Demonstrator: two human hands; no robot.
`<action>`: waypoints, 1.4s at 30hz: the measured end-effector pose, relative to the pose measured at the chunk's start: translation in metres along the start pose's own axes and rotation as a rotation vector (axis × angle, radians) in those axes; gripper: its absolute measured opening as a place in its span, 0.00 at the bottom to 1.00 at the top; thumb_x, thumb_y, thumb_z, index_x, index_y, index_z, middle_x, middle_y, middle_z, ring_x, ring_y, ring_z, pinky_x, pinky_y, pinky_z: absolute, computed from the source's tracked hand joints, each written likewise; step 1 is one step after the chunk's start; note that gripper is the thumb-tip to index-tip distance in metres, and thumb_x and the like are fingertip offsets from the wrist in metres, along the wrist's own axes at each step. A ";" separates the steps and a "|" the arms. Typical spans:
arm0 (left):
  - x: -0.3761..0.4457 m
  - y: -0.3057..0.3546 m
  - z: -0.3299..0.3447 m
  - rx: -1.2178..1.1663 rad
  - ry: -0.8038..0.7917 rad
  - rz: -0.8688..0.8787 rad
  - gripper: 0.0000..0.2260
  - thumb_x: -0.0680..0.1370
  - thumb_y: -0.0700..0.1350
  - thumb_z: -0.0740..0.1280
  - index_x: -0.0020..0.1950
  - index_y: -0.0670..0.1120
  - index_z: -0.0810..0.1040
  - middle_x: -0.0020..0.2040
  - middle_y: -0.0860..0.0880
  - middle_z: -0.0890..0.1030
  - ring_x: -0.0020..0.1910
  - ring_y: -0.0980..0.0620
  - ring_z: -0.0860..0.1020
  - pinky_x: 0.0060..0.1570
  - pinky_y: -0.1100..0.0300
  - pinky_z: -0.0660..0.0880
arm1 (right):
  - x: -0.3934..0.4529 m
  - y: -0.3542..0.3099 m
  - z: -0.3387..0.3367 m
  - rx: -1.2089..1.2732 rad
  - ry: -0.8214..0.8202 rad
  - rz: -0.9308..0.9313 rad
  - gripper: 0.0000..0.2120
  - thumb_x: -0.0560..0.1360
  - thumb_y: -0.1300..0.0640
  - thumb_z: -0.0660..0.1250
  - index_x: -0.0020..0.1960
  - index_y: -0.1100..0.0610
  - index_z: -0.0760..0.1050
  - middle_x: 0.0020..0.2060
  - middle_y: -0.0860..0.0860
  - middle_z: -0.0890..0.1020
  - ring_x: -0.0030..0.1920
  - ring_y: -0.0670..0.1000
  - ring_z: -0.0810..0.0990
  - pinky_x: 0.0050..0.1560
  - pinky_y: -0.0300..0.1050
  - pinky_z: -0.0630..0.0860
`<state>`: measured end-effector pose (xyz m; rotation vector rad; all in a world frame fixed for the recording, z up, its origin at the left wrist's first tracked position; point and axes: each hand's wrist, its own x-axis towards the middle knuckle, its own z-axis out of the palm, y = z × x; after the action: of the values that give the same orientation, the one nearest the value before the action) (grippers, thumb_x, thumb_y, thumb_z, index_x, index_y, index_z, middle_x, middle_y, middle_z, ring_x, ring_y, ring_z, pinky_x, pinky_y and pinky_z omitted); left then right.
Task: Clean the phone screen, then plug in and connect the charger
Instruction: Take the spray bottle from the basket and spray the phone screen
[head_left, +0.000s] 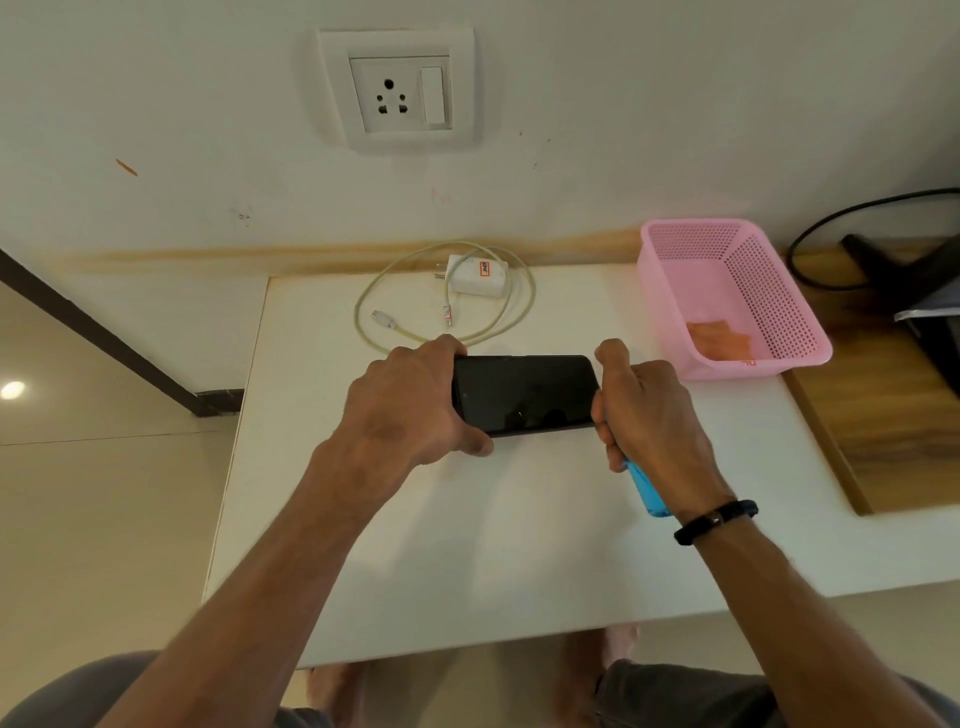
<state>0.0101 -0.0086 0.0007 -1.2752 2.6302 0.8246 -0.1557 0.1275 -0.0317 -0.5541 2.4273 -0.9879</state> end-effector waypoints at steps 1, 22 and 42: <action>0.000 0.000 0.000 0.006 -0.004 -0.003 0.41 0.62 0.60 0.83 0.70 0.56 0.70 0.50 0.53 0.82 0.50 0.47 0.81 0.48 0.53 0.77 | 0.001 0.001 -0.002 -0.015 0.007 0.000 0.27 0.77 0.37 0.50 0.33 0.57 0.71 0.20 0.49 0.73 0.17 0.46 0.72 0.37 0.54 0.84; 0.002 -0.007 0.014 0.107 -0.148 -0.127 0.32 0.69 0.53 0.81 0.69 0.50 0.71 0.55 0.49 0.81 0.54 0.45 0.80 0.52 0.53 0.77 | 0.003 -0.008 -0.018 0.214 -0.022 -0.090 0.17 0.75 0.44 0.56 0.36 0.56 0.68 0.31 0.59 0.73 0.33 0.59 0.72 0.38 0.56 0.76; -0.001 -0.020 -0.002 0.240 -0.077 -0.270 0.14 0.78 0.41 0.70 0.63 0.45 0.76 0.60 0.45 0.76 0.51 0.45 0.75 0.46 0.55 0.71 | -0.005 -0.010 0.000 0.100 -0.172 -0.400 0.14 0.80 0.54 0.62 0.54 0.44 0.56 0.42 0.48 0.80 0.40 0.38 0.83 0.38 0.39 0.77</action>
<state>0.0263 -0.0191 -0.0055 -1.4531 2.3413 0.4899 -0.1495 0.1231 -0.0228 -1.0702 2.1448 -1.1563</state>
